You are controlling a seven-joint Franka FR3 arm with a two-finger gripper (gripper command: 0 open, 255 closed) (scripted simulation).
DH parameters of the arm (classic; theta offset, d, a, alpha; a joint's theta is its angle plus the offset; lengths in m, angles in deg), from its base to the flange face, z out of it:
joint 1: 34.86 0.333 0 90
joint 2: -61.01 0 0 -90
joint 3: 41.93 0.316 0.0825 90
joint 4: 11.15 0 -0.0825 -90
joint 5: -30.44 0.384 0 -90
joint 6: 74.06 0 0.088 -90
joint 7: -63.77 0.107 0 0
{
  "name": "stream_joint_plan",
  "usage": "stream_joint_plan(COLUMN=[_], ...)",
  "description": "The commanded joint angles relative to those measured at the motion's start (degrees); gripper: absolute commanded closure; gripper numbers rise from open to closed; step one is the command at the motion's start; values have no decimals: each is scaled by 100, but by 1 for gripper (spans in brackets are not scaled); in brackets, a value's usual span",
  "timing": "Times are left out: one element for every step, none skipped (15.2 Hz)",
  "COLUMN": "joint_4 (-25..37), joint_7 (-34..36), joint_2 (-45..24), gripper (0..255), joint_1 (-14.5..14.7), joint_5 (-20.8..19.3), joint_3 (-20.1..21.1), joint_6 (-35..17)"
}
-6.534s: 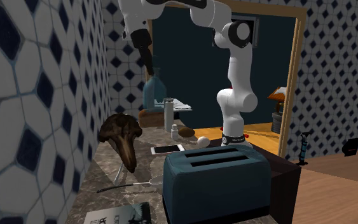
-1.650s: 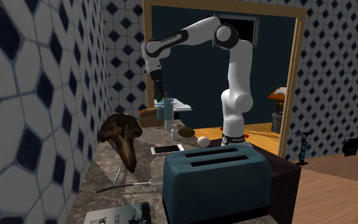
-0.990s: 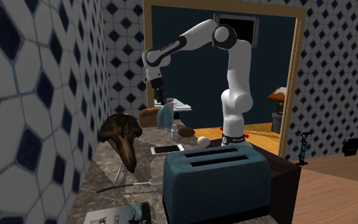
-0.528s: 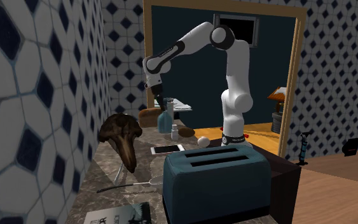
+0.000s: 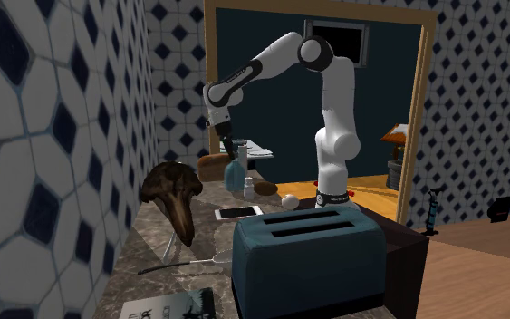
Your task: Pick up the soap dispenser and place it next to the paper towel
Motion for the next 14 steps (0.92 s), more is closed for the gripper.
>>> stream_joint_plan(joint_4=[1,2,2,2,2,2,193,391,598,766,766,765,766,766], joint_7=[0,0,0,0,0,0,1,-1,-7,-13,-13,-13,-13,-13], joint_2=[1,0,0,0,0,0,2,-5,-21,-40,-40,-39,-40,-40], gripper=[0,0,0,0,0,0,0,0,0,0,0,0,0,0], joint_1=[0,0,0,0,0,0,-1,-2,-5,-7,-7,-7,-7,-7], joint_5=[0,1,0,0,0,0,-1,1,7,14,14,13,14,14], joint_3=[0,0,0,0,0,0,-1,-2,-4,-6,-6,-6,-6,-6], joint_6=[0,0,0,0,0,0,193,385,577,729,729,729,729,729])
